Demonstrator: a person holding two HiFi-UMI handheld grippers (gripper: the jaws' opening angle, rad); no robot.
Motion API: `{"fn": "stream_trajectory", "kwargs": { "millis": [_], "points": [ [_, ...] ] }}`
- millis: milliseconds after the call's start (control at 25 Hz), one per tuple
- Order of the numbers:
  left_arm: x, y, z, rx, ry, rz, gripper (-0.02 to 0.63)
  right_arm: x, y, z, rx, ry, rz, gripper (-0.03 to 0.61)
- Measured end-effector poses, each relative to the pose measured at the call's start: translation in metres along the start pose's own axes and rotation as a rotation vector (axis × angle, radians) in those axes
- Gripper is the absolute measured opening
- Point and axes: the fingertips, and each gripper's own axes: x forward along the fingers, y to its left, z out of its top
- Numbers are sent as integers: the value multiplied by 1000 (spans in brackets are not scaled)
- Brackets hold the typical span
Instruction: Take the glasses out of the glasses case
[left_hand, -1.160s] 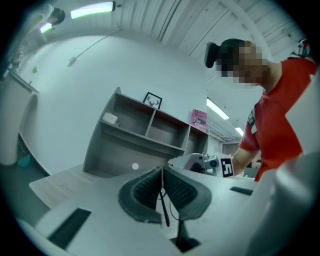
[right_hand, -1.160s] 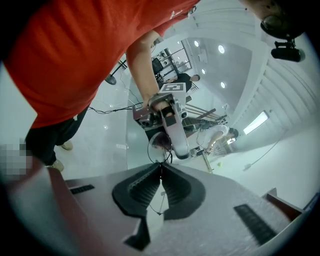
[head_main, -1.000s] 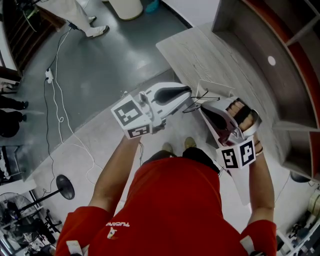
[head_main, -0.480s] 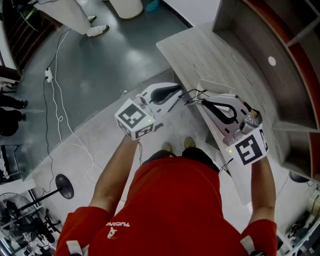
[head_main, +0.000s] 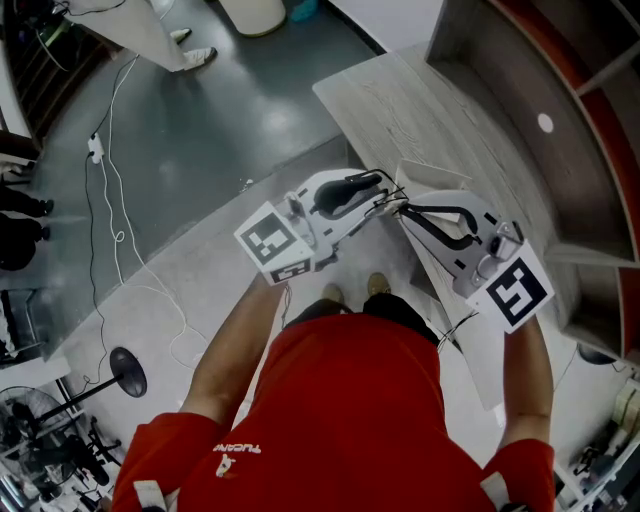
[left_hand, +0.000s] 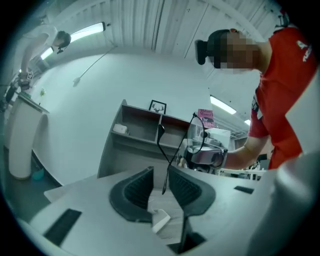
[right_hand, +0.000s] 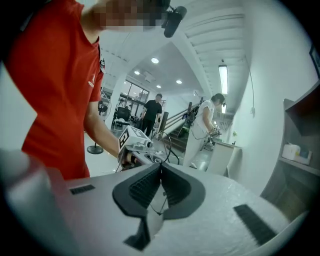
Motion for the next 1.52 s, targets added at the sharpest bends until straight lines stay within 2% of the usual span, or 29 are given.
{"fn": "stream_trajectory", "kwargs": {
  "millis": [40,80,440,640,800,960,1200,1400,1520],
  "points": [
    [1,-3,0,-17,1,-24,113,0,1,0,2,0,5,14],
    [2,-6,0,-30,2,-44,146,0,2,0,7,-2,10,14],
    [4,-5,8,-75,-36,-83,150,7,8,-4,52,-2,81,14],
    [6,-5,7,-91,-32,-96,149,8,11,-5,131,3,102,14],
    [8,-5,7,-121,-37,-110,99,14,12,-5,104,7,116,14],
    [7,-5,1,-129,-17,-119,56,19,8,-9,94,22,95,14],
    [5,-6,-2,-153,-22,-118,41,22,7,-13,189,30,67,23],
    [1,0,-2,-137,-28,-78,38,26,7,-12,204,31,68,81],
    [1,1,1,-131,-38,-52,39,22,3,-12,209,31,31,115]
  ]
}}
